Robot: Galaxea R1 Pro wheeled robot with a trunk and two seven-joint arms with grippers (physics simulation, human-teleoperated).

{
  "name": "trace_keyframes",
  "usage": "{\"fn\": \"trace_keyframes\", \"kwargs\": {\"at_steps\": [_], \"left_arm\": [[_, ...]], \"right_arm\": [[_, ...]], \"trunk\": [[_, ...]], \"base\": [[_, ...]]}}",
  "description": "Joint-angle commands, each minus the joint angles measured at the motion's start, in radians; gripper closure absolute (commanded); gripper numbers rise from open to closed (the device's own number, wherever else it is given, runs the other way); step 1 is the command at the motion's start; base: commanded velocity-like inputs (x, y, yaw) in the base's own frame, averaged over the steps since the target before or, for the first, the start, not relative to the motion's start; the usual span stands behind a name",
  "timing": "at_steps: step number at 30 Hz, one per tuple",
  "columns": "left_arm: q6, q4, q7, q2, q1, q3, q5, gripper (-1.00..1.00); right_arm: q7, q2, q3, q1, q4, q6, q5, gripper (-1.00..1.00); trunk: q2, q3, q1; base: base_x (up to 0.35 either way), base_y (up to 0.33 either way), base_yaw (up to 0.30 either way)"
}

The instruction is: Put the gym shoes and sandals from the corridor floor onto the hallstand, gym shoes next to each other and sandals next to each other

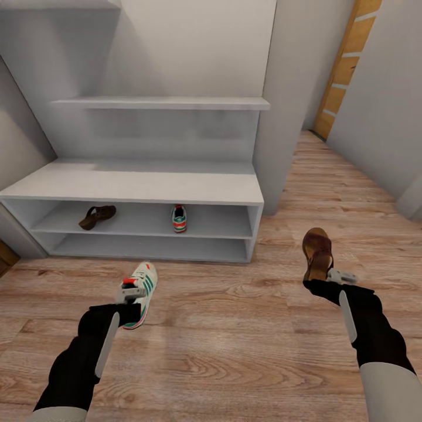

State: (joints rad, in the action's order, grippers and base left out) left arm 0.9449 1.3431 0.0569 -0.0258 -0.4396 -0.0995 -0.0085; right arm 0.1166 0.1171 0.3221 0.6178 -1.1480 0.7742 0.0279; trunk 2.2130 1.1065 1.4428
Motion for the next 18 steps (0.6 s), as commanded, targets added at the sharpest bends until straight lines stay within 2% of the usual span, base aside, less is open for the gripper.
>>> {"fn": "trace_keyframes", "kwargs": {"at_steps": [1,9,13,15,18], "left_arm": [[0.0,-0.011,0.004,-0.001,-0.002,0.001,-0.001,1.0],[-0.007,-0.048,0.072,-0.003,-0.044,0.002,-0.001,1.0],[-0.022,-0.089,0.082,-0.004,-0.05,0.002,-0.003,1.0],[-0.057,-0.111,0.083,-0.005,-0.051,0.003,-0.004,1.0],[-0.194,-0.154,0.084,-0.004,-0.051,0.024,-0.003,1.0]], "right_arm": [[-0.003,0.0,0.0,0.0,-0.004,0.0,-0.003,1.0],[-0.002,0.004,0.002,0.0,-0.012,0.001,-0.005,1.0],[-0.003,0.004,0.002,0.0,-0.013,0.002,-0.005,1.0],[-0.003,0.004,0.002,0.0,-0.013,0.001,-0.005,1.0],[-0.003,0.004,0.002,0.0,-0.013,0.002,-0.004,1.0]], "trunk": [[0.0,0.0,0.0],[0.0,0.0,0.0],[0.0,0.0,0.0],[0.0,0.0,0.0],[0.0,0.0,0.0]], "base": [[0.0,0.0,0.0],[0.0,0.0,0.0],[0.0,0.0,0.0],[0.0,0.0,0.0],[0.0,0.0,0.0]]}}
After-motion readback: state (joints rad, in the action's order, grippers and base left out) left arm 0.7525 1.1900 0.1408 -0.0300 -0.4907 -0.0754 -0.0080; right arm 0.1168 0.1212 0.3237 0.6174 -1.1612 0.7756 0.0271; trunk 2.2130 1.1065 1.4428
